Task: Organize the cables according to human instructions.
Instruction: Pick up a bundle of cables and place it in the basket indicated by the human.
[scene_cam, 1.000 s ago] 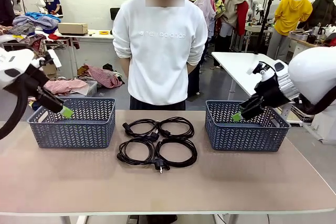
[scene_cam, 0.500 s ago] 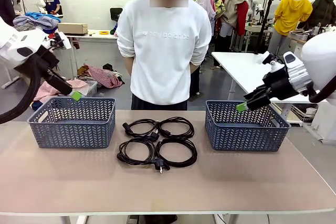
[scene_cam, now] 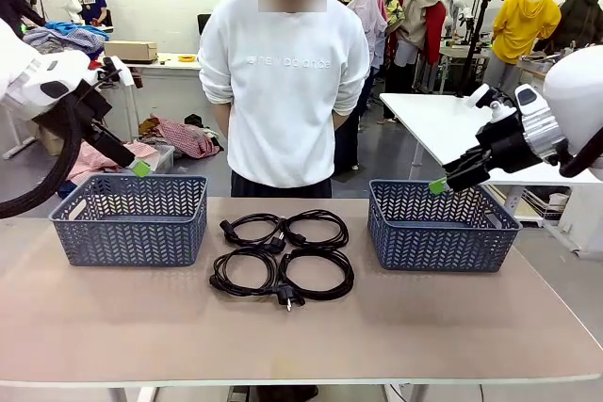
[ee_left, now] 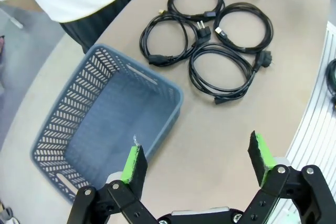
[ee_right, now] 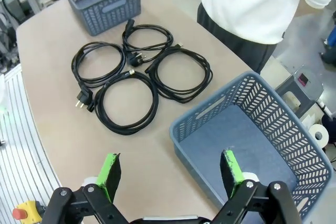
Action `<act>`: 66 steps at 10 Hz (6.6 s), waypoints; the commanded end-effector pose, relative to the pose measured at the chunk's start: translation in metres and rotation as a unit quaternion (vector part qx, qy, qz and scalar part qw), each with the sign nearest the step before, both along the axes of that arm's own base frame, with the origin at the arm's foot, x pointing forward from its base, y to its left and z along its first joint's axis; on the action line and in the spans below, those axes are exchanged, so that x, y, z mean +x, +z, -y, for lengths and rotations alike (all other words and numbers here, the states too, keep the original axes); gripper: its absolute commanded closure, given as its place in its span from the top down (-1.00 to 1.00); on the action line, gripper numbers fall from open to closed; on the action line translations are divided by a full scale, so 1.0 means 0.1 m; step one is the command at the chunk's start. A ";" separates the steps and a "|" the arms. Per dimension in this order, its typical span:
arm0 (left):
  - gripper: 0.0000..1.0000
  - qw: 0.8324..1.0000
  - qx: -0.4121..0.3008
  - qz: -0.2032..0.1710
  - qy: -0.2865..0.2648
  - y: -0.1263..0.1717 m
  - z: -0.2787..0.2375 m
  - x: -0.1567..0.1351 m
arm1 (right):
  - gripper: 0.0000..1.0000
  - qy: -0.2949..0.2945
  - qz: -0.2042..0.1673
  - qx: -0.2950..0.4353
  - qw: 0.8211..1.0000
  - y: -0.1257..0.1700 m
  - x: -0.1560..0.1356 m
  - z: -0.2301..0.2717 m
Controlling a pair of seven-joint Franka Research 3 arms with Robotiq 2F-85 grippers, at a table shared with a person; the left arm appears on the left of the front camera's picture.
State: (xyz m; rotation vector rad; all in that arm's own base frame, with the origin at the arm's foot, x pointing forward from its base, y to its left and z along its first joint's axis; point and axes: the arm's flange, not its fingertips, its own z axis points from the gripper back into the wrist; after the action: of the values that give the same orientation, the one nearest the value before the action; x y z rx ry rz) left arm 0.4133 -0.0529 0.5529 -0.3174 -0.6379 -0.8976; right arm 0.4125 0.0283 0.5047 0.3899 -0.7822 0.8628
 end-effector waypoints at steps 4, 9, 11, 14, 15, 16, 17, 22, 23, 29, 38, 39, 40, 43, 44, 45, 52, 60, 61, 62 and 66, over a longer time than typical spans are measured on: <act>1.00 1.000 -0.006 0.002 -0.008 0.02 0.00 -0.02 | 1.00 0.009 0.003 0.005 1.000 -0.04 0.01 0.01; 1.00 1.000 -0.006 0.002 -0.008 0.02 0.00 -0.02 | 1.00 0.009 0.003 0.005 1.000 -0.04 0.01 0.01; 1.00 1.000 -0.006 0.002 -0.008 0.02 0.00 -0.02 | 1.00 0.009 0.003 0.005 1.000 -0.04 0.01 0.01; 1.00 1.000 -0.006 0.002 -0.008 0.02 0.00 -0.02 | 1.00 0.009 0.003 0.005 1.000 -0.04 0.01 0.01; 1.00 1.000 -0.006 0.002 -0.008 0.02 0.00 -0.02 | 1.00 0.009 0.003 0.005 1.000 -0.04 0.01 0.01; 1.00 1.000 -0.006 0.002 -0.008 0.02 0.00 -0.02 | 1.00 0.009 0.003 0.005 1.000 -0.04 0.01 0.01; 1.00 1.000 -0.006 0.002 -0.008 0.02 0.00 -0.02 | 1.00 0.009 0.003 0.005 1.000 -0.04 0.01 0.01; 1.00 1.000 -0.006 0.002 -0.008 0.02 0.00 -0.02 | 1.00 0.009 0.003 0.005 1.000 -0.04 0.01 0.01; 1.00 1.000 -0.006 0.002 -0.008 0.02 0.00 -0.02 | 1.00 0.009 0.003 0.005 1.000 -0.04 0.01 0.01; 1.00 0.989 0.088 -0.011 -0.117 0.02 0.49 0.23 | 1.00 0.009 0.003 0.005 1.000 -0.04 0.01 0.01; 1.00 0.930 0.220 -0.031 -0.294 -1.11 1.99 0.25 | 1.00 0.009 0.003 0.005 1.000 -0.04 0.01 0.01; 1.00 0.929 0.224 -0.039 -0.293 -1.20 2.03 0.23 | 1.00 0.009 0.003 0.005 1.000 -0.04 0.01 0.01; 1.00 0.929 0.222 -0.044 -0.291 -1.28 2.04 0.21 | 1.00 0.009 0.003 0.005 1.000 -0.04 0.01 0.01; 1.00 0.927 0.212 -0.043 -0.306 -1.27 2.09 0.22 | 1.00 0.009 0.003 0.005 1.000 -0.04 0.01 0.01; 1.00 0.927 0.212 -0.043 -0.306 -1.27 2.09 0.22 | 1.00 0.009 0.003 0.005 1.000 -0.04 0.01 0.01; 1.00 0.927 0.212 -0.043 -0.306 -1.27 2.09 0.22 | 1.00 0.009 0.003 0.005 1.000 -0.04 0.01 0.01; 1.00 0.915 0.243 -0.049 -0.317 -1.61 2.27 0.17 | 1.00 0.009 0.003 0.005 1.000 -0.04 0.01 0.01; 1.00 0.900 0.278 -0.076 -0.325 -2.21 2.54 0.26 | 1.00 0.009 0.003 0.005 1.000 -0.04 0.01 0.01; 1.00 0.899 0.285 -0.078 -0.323 -2.25 2.54 0.28 | 1.00 0.009 0.003 0.005 1.000 -0.04 0.01 0.01; 1.00 0.899 0.286 -0.080 -0.322 -2.30 2.54 0.30 | 1.00 0.009 0.003 0.005 1.000 -0.04 0.01 0.01; 1.00 0.900 0.282 -0.082 -0.321 -2.36 2.57 0.39 | 1.00 0.009 0.003 0.005 1.000 -0.04 0.01 0.01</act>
State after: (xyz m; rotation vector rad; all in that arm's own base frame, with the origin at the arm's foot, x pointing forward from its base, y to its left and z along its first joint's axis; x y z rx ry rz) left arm 0.4505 -0.3071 0.3170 -0.0841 -0.0795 -1.6351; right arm 0.4111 0.0279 0.5031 0.3913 -0.7682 0.8580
